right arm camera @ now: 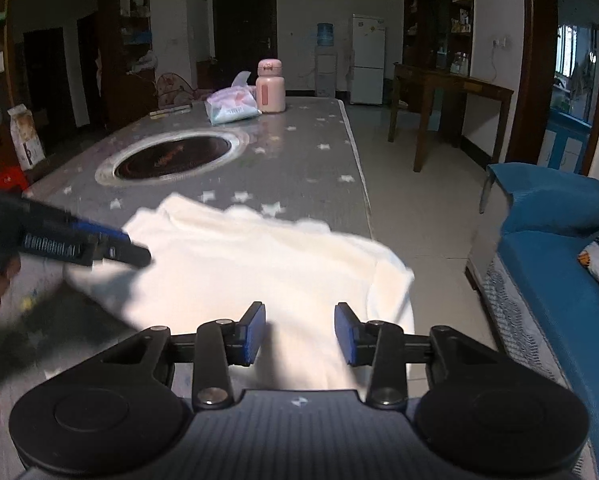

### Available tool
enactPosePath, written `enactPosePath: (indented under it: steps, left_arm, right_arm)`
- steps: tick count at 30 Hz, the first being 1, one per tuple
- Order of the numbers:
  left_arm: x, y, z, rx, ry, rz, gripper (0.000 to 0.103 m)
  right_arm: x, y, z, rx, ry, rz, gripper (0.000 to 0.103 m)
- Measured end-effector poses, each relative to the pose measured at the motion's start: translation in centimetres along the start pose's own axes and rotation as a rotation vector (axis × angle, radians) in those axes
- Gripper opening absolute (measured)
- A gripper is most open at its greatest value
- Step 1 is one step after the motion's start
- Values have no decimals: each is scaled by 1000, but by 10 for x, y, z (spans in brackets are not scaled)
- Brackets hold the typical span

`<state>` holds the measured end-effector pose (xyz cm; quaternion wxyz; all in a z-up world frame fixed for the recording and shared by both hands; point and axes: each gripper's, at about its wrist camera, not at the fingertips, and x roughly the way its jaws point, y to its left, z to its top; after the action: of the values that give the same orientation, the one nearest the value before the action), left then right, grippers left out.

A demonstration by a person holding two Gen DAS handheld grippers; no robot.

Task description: Fold clothes

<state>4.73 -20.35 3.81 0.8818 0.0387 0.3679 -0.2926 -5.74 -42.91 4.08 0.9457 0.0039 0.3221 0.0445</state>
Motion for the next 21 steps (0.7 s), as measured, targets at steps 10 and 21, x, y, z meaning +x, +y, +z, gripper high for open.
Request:
enactPosePath:
  steps: [10,21]
  left_arm:
    - [18,13,27,-30,9,2,42]
    - [68,15,46,19,28,40,39]
  right_arm:
    - [58,-10,41,10,66,22,37]
    - [92,-20,41,27,81,1,37]
